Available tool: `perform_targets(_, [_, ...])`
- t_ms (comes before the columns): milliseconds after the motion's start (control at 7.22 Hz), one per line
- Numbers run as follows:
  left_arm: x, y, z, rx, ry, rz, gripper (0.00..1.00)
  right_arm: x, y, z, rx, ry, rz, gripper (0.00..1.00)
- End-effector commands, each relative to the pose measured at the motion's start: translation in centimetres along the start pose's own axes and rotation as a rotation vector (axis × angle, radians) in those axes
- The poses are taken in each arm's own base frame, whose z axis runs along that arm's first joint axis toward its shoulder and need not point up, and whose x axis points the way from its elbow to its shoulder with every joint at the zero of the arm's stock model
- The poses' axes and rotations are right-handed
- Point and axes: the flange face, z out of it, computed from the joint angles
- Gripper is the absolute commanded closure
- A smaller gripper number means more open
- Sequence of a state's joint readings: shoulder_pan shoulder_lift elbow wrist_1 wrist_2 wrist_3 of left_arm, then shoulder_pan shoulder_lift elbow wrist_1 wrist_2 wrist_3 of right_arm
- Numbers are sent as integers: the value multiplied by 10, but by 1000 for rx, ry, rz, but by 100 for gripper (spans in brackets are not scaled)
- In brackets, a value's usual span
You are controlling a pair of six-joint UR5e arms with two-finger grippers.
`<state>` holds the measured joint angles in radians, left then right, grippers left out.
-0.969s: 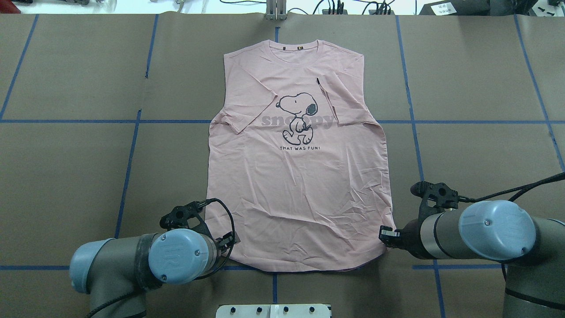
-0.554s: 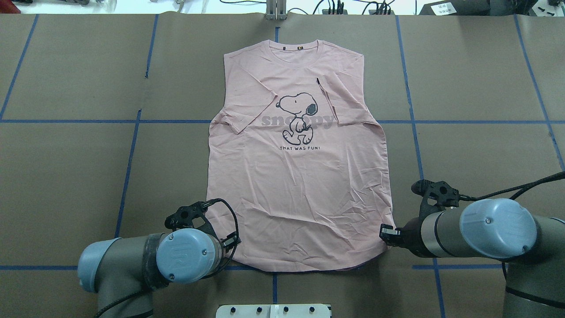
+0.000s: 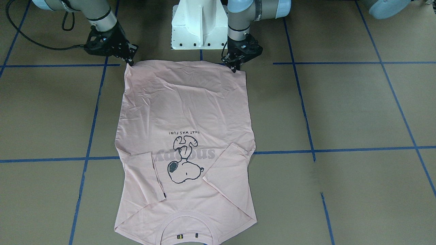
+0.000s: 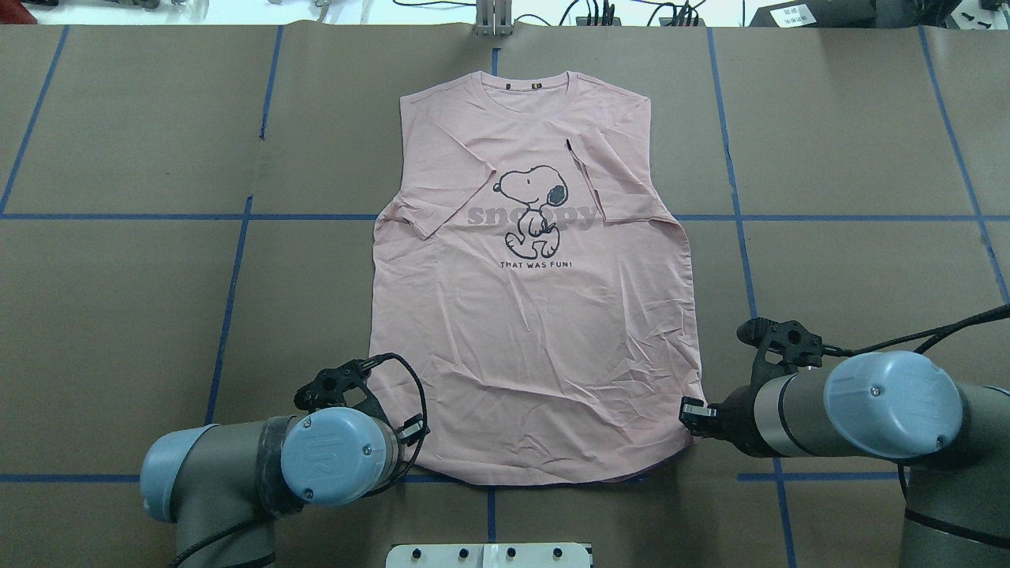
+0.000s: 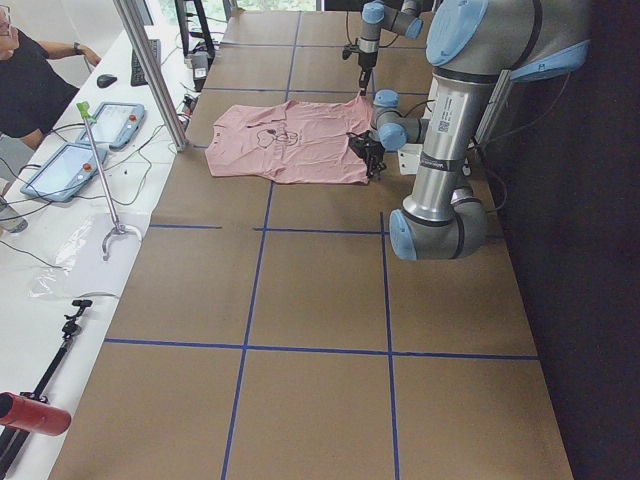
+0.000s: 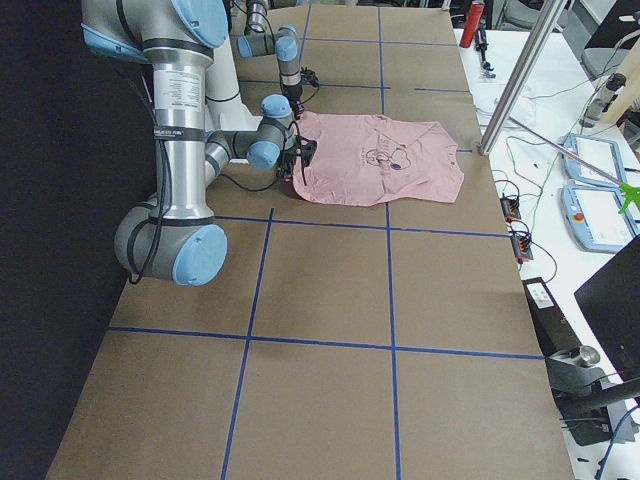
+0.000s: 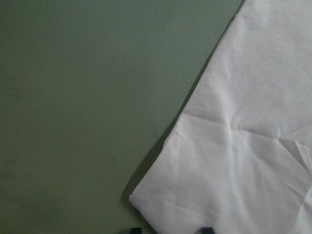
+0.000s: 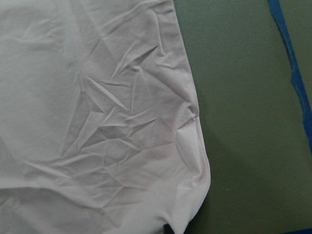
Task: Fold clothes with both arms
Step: 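Close both grippers on the hem corners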
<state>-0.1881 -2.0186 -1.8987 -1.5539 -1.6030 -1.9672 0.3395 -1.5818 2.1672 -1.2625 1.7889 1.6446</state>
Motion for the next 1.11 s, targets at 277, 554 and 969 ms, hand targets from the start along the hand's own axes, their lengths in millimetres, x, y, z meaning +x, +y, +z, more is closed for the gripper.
perform_targets(277, [0,-8,-6,3,7,5,1,1,-2,-1,-5,2,5,100])
perform_targets(554, [0,-15,-6,15,-3,-3,0,2,-3,1,-5,5,5,100])
perform_targets(969, [-2,-14,3,19,-18,-6,0,2,-3,2,-4,6,6,100])
